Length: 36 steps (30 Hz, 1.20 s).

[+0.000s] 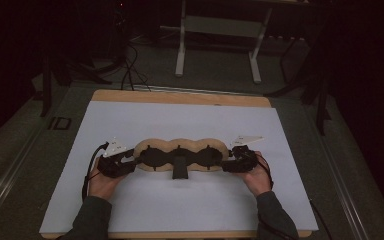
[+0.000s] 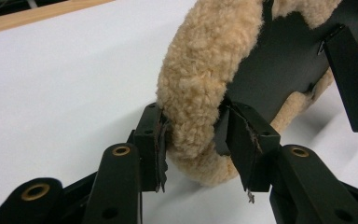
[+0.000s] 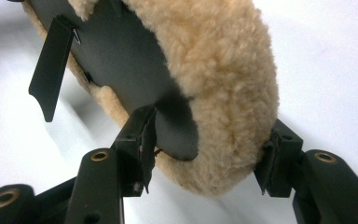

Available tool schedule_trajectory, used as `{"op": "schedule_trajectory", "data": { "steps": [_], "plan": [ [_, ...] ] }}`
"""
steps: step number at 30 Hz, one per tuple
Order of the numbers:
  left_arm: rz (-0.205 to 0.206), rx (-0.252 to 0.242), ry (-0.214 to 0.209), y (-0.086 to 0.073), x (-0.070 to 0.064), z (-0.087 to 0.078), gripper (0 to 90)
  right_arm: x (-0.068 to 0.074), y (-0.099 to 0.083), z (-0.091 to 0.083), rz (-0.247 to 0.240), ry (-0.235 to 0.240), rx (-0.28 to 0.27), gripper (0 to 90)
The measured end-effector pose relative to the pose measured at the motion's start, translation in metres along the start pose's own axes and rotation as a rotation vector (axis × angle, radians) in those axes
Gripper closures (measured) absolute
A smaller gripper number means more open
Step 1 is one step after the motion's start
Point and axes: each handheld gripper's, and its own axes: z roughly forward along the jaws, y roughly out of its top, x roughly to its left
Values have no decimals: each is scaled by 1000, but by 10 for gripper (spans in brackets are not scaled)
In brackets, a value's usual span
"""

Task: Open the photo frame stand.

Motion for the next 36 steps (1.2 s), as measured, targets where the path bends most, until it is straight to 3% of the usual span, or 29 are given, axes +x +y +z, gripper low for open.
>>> {"op": "schedule_trajectory", "data": {
  "steps": [10, 14, 15, 16, 17, 19, 30, 36],
  "plan": [
    [42, 16, 39, 12, -2, 5, 588, -3, 5, 2, 13, -35, -15, 431],
    [51, 17, 66, 15, -3, 10, 587, -7, 3, 4, 23, -44, -22, 430],
    [52, 14, 95, 16, -4, 10, 588, -7, 3, 4, 24, -47, -23, 430],
    [44, 1, 129, 17, -3, 9, 677, -8, 4, 4, 28, -55, -23, 431],
    [13, -18, 125, 18, -2, 9, 778, -8, 4, 4, 30, -72, -20, 433],
    [30, -6, 147, 19, -1, 11, 776, -10, 4, 5, 48, -55, -35, 443],
    [-4, -28, 125, 15, 1, 11, 771, -14, 4, 9, 5, -59, -61, 442],
    [12, -35, 120, 13, -4, 7, 769, -15, 0, 11, -21, -71, -39, 436]
  ]
}}
